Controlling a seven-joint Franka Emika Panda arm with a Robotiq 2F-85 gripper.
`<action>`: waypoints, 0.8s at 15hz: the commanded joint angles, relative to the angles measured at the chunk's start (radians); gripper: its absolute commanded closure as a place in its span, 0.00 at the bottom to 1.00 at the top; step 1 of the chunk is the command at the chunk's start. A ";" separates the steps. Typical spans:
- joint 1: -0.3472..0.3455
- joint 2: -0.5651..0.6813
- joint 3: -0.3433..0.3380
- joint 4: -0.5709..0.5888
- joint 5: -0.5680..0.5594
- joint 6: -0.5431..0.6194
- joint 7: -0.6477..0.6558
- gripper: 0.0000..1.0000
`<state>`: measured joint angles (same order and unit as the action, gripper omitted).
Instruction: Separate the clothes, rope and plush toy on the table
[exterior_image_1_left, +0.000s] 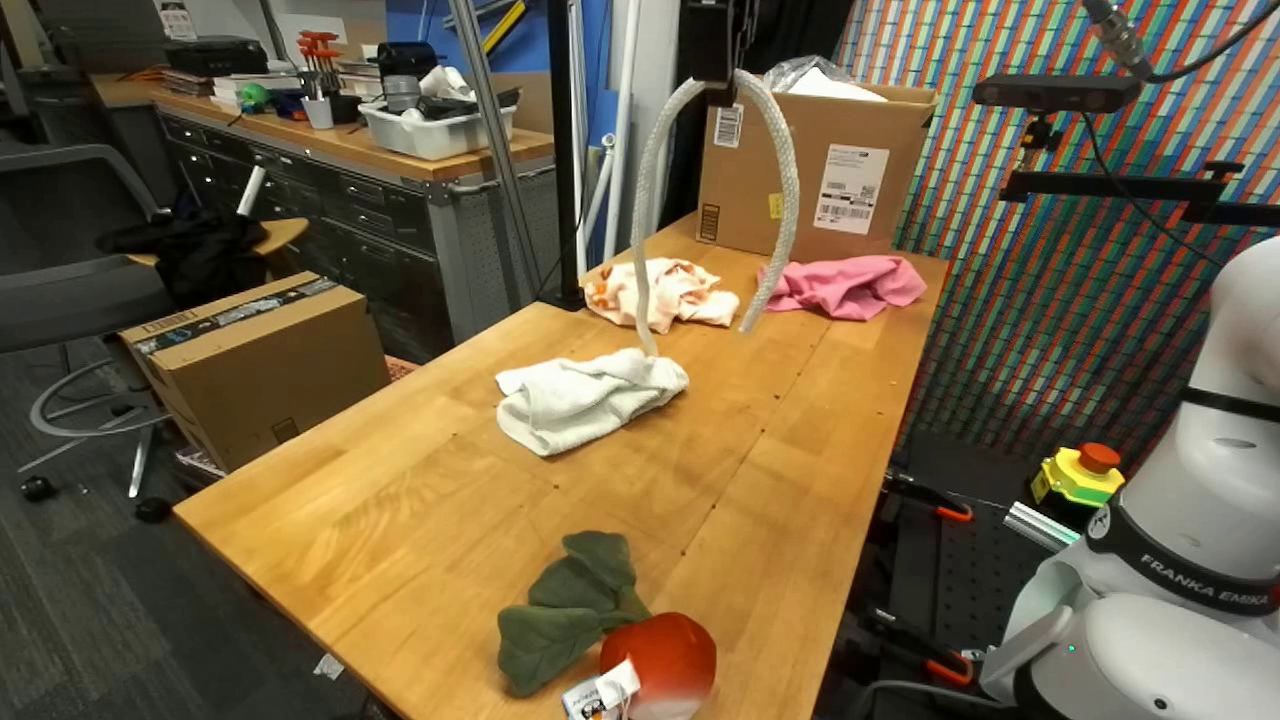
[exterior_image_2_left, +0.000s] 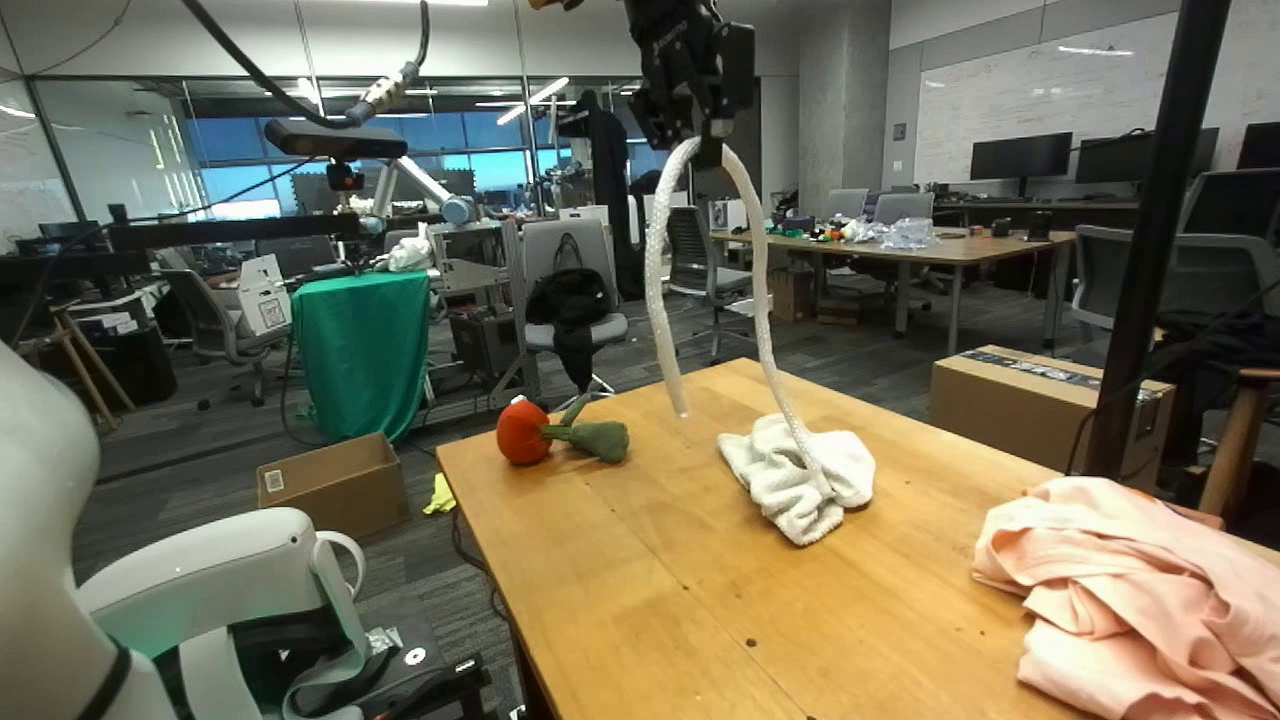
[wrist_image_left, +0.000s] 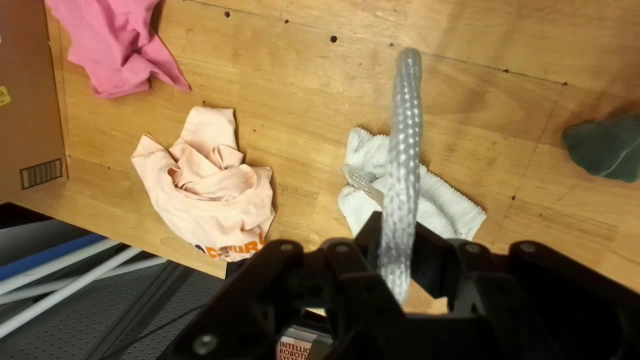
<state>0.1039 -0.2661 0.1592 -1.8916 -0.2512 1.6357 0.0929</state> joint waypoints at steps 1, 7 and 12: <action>0.007 -0.029 0.026 0.032 -0.019 -0.052 0.044 0.91; 0.018 -0.071 0.071 0.081 -0.017 -0.117 0.096 0.91; 0.029 -0.092 0.086 0.086 0.005 -0.137 0.094 0.91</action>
<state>0.1216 -0.3501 0.2412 -1.8248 -0.2511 1.5258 0.1790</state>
